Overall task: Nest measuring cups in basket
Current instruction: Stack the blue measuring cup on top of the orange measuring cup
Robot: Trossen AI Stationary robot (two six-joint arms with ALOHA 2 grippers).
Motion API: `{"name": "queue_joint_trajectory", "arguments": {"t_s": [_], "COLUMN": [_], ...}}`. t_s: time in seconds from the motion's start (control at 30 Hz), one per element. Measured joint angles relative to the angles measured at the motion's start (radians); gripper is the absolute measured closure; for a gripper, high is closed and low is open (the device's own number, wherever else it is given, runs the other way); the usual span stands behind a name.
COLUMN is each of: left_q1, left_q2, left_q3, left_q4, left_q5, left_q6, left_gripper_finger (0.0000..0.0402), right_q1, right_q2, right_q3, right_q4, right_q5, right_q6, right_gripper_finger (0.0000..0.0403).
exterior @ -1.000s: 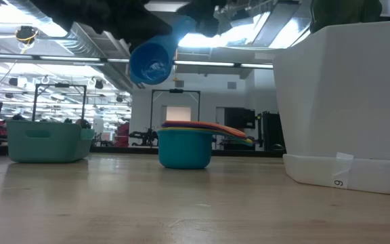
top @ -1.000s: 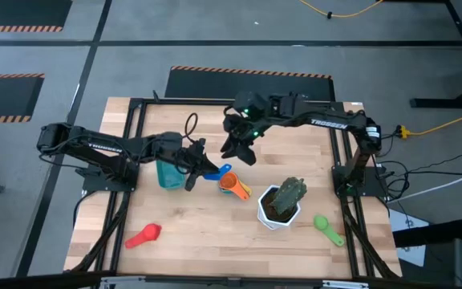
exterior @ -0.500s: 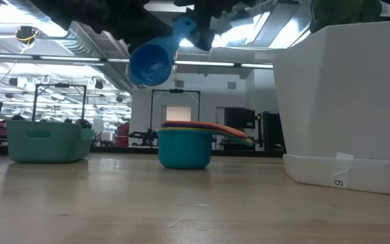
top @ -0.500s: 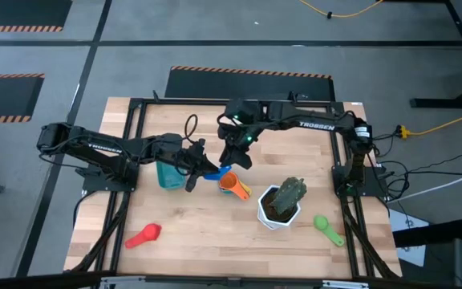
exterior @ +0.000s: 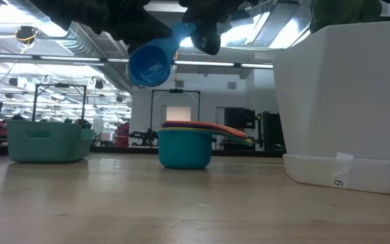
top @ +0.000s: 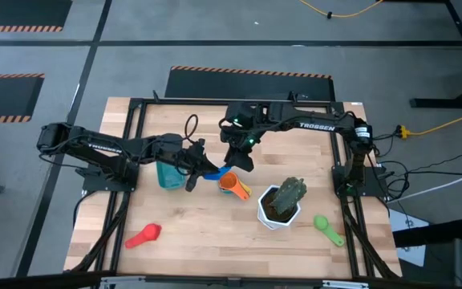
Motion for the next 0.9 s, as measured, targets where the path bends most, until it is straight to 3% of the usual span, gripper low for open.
{"name": "queue_joint_trajectory", "arguments": {"t_s": [0.33,0.47,0.63,0.9], "left_q1": [0.000,-0.001,0.000,0.000], "left_q2": [0.000,0.000,0.000,0.000], "left_q3": [0.000,0.000,0.000,0.000], "left_q4": [0.000,0.000,-0.002,-0.004], "left_q5": [-0.026,-0.023,-0.033,-0.063], "left_q6": [0.000,0.000,0.000,0.000], "left_gripper_finger": [0.0392,0.0392,0.0392,0.0380], "right_q1": [0.029,0.041,0.046,0.050], "right_q2": [0.000,0.000,0.000,-0.002], "right_q3": [-0.012,-0.012,-0.012,-0.012], "right_q4": [0.006,0.010,0.011,0.005], "right_q5": [0.006,0.014,0.079,0.106], "right_q6": [0.001,0.000,0.000,0.025], "right_gripper_finger": [0.0274,0.0310,0.0385,0.0395]}}
